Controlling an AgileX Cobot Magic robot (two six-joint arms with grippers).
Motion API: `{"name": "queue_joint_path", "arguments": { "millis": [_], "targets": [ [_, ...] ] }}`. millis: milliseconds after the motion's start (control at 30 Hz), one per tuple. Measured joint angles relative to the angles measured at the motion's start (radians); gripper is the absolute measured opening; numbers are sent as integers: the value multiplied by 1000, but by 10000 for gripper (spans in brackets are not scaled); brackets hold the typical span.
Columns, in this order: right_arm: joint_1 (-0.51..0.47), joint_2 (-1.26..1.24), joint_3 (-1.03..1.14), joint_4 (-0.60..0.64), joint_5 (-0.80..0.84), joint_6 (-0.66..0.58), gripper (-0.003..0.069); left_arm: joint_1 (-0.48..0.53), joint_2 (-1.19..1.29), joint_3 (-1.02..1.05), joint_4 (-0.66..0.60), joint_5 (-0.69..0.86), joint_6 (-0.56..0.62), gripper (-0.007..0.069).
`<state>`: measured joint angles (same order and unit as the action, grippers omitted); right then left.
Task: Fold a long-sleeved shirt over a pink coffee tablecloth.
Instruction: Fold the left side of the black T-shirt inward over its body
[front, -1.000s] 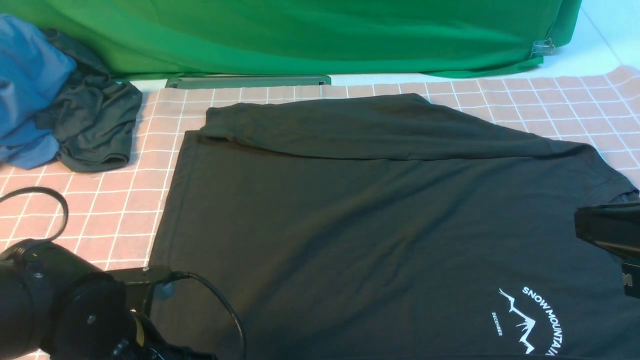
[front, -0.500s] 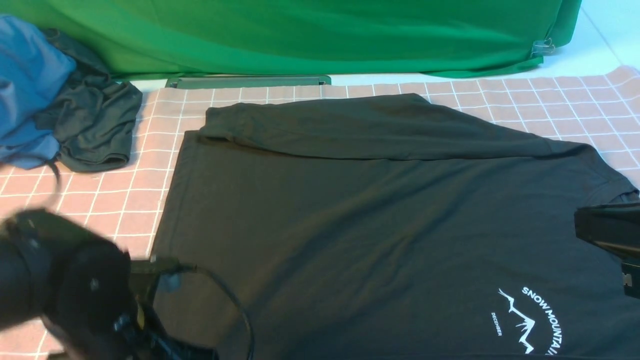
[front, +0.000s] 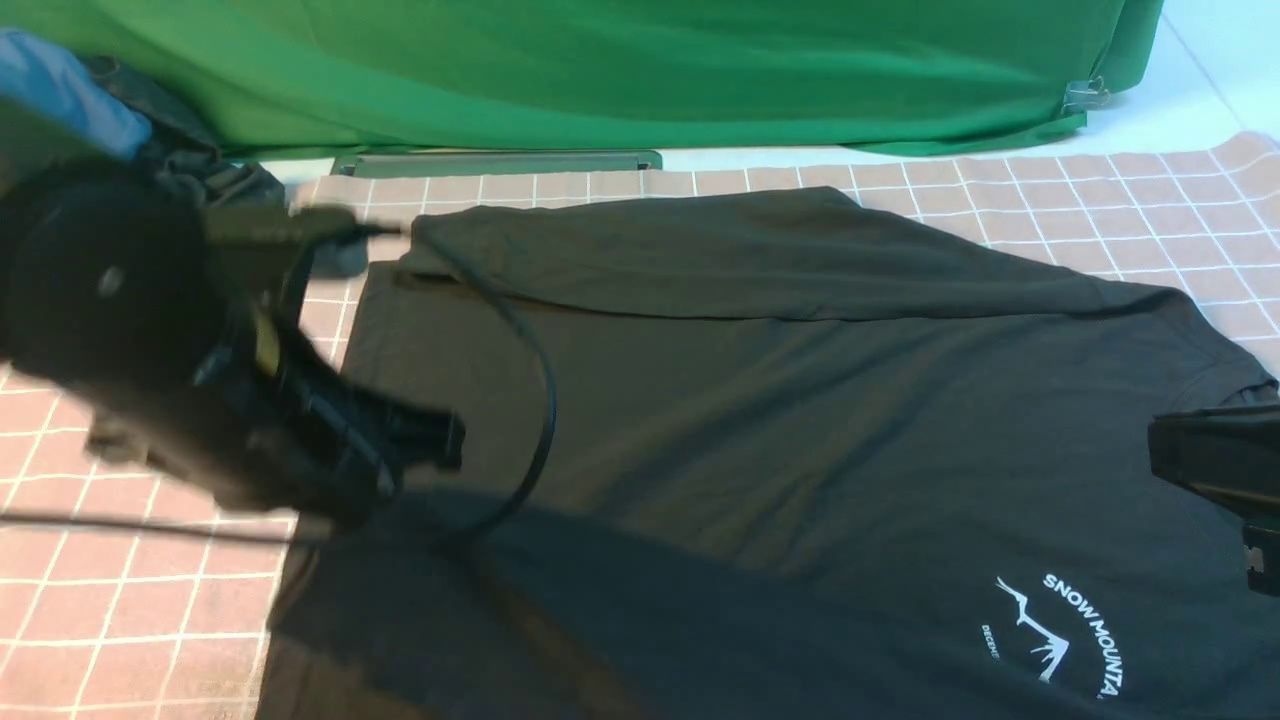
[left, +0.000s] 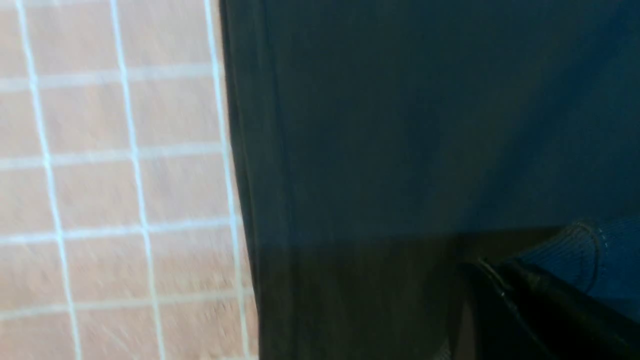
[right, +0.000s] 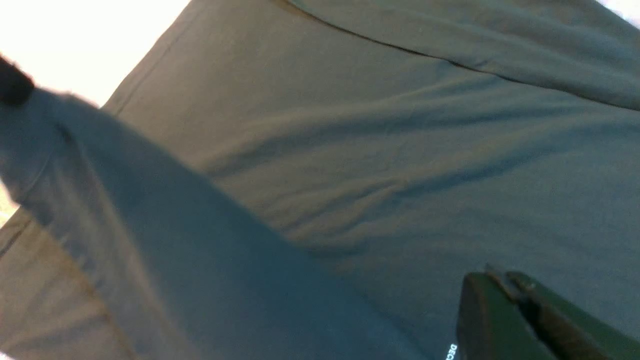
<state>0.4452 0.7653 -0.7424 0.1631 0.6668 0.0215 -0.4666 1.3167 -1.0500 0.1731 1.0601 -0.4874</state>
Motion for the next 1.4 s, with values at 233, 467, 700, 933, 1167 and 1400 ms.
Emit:
{"name": "queue_joint_path", "arguments": {
  "millis": [233,467,700,933,1167,1400],
  "targets": [
    [0,0,0,0,-7,0,68,42,112,-80,61,-14,-16,32],
    [0,0,0,0,-11,0,72,126,196,-160,66,-68,4,32],
    [0,0,0,0,-12,0,83,148,258,-180,127,-160,22,32],
    [0,0,0,0,-13,0,91,148,307,-180,156,-211,22,32],
    [0,0,0,0,-13,0,100,148,363,-180,166,-238,22,34],
    [0,0,0,0,-13,0,107,148,396,-180,200,-269,-1,146]
  ]
}}
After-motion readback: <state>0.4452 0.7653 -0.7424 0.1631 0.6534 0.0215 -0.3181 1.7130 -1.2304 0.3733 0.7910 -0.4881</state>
